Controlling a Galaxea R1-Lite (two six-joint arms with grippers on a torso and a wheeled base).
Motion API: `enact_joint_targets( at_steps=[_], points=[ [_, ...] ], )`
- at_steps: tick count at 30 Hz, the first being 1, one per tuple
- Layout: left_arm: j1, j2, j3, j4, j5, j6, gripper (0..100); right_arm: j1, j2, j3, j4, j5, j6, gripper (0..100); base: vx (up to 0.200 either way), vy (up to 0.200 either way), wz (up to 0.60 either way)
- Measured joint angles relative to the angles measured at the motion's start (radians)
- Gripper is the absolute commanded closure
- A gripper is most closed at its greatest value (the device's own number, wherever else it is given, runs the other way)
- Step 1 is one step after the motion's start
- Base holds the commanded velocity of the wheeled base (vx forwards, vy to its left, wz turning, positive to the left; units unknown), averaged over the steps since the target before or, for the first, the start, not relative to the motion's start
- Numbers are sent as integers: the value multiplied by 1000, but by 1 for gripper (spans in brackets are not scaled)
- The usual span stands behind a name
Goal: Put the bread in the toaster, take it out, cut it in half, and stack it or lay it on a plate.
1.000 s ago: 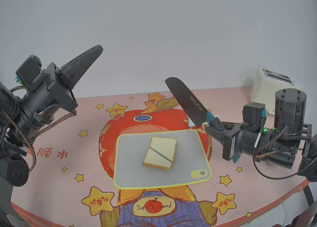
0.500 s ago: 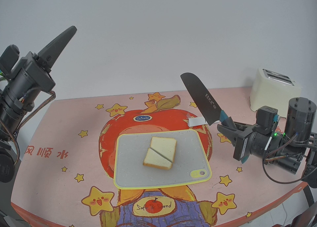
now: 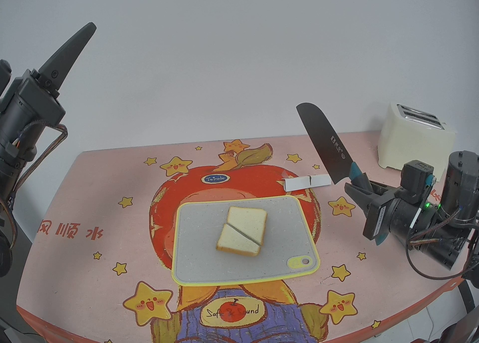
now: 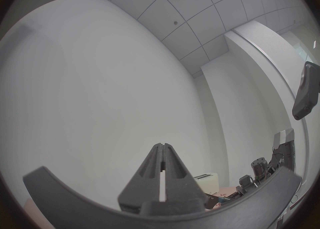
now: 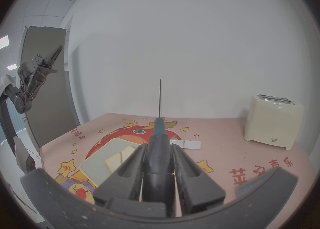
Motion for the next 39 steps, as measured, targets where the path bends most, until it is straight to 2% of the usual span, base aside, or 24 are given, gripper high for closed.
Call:
enact_joint_targets(
  at_steps=[5, 10, 17, 25, 39],
  points=[
    [-2, -17, 26, 7, -9, 3, 100, 7, 19, -2, -6, -50, 8, 100, 0, 0, 0],
    [-3, -27, 33, 7, -9, 5, 100, 6, 51, -14, -53, -64, 40, 100, 0, 0, 0],
    [-4, -32, 36, 6, -10, 7, 100, -26, 121, -20, -103, -71, 55, 100, 0, 0, 0],
    [-31, -47, 68, 6, -53, 7, 100, -57, 249, -29, -182, -81, 120, 100, 0, 0, 0],
    [-61, -65, 90, 9, -56, 17, 100, -59, 344, -13, -180, -83, 129, 100, 0, 0, 0]
  ],
)
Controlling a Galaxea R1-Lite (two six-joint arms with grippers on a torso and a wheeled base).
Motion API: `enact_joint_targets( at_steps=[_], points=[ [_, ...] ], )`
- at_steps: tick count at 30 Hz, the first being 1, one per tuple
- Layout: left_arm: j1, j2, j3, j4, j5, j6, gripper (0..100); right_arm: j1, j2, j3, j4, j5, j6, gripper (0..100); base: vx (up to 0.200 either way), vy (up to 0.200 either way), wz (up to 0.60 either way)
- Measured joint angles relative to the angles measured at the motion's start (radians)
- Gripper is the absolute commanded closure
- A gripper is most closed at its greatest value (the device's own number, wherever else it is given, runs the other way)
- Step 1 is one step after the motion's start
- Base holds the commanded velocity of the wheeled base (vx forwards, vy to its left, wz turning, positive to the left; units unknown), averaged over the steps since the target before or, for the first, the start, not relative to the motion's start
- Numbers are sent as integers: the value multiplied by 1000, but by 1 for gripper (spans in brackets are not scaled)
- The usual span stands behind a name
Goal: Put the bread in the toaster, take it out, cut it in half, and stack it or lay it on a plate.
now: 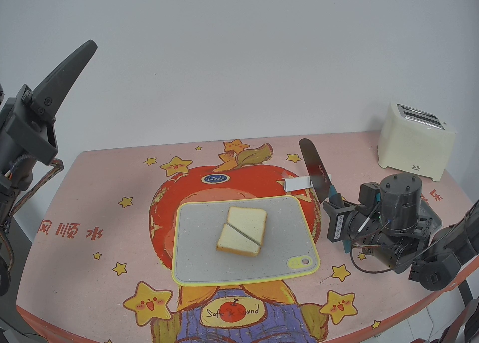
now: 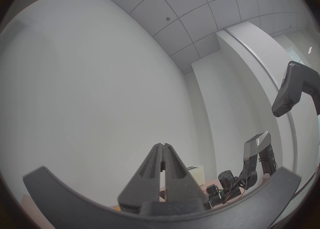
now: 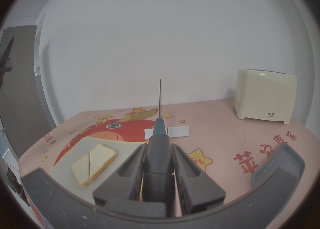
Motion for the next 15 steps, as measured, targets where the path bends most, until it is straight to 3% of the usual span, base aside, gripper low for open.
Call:
enact_joint_targets(
  at_steps=[15],
  points=[
    [-2, 1, 11, 0, 0, -1, 100, 1, 20, 4, -2, -21, -3, 100, 0, 0, 0]
  ],
)
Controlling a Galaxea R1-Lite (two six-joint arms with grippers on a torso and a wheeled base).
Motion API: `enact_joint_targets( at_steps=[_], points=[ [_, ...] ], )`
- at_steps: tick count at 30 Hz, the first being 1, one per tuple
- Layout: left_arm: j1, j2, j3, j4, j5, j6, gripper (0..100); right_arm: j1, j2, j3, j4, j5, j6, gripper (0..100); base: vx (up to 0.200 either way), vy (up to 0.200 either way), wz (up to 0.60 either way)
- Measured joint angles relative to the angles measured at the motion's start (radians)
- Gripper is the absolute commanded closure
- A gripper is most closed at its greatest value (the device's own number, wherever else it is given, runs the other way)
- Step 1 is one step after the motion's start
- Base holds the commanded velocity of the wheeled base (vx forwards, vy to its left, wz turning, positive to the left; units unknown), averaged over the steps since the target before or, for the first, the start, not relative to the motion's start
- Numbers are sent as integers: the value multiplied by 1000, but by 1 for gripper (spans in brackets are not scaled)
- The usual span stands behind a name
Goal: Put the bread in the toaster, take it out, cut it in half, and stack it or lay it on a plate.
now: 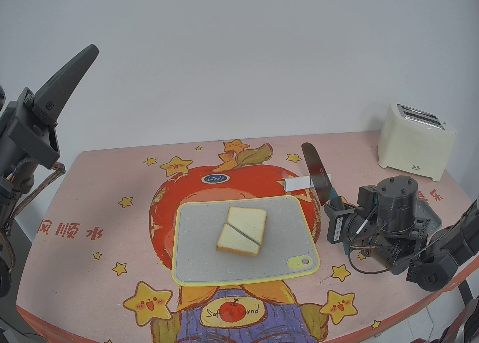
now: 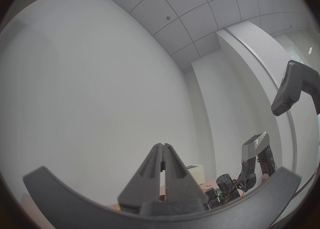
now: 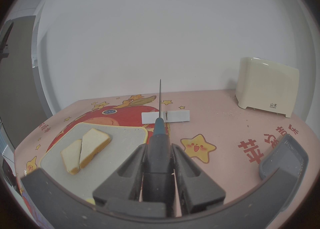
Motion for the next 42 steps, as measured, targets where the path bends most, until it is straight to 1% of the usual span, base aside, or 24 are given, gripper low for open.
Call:
enact_joint_targets(
  at_steps=[42],
  points=[
    [0, 1, 1, 0, 0, 0, 100, -1, 6, 7, 3, 0, 0, 100, 0, 0, 0]
  ],
)
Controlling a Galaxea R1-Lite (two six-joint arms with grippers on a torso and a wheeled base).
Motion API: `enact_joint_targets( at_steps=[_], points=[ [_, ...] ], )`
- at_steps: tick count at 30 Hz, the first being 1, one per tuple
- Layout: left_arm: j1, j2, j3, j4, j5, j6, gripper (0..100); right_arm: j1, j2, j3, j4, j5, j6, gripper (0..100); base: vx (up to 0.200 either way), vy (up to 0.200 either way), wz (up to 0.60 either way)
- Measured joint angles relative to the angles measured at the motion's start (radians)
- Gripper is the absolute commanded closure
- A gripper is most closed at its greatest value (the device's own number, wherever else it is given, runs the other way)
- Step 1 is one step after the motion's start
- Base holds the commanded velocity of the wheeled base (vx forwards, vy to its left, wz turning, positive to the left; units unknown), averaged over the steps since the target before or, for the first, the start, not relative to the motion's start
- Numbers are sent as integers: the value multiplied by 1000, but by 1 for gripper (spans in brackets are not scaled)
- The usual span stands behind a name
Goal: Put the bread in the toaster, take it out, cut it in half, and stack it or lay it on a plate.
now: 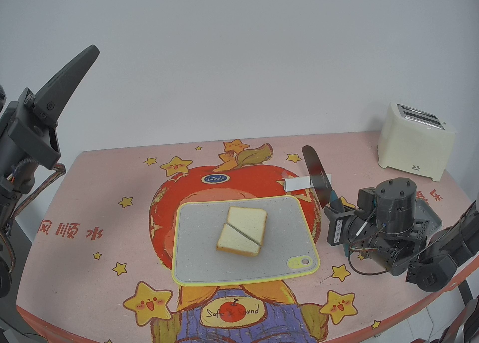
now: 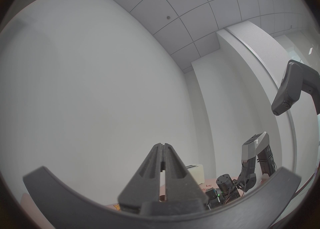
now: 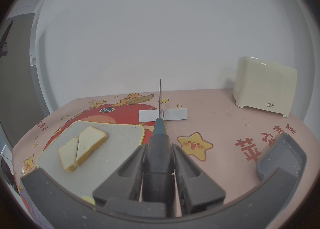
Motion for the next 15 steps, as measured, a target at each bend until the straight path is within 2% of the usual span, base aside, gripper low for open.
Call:
enact_joint_targets(
  at_steps=[15],
  points=[
    [0, 0, 0, 0, 0, 0, 100, 1, 14, 2, -1, 0, 1, 100, 0, 0, 0]
  ],
)
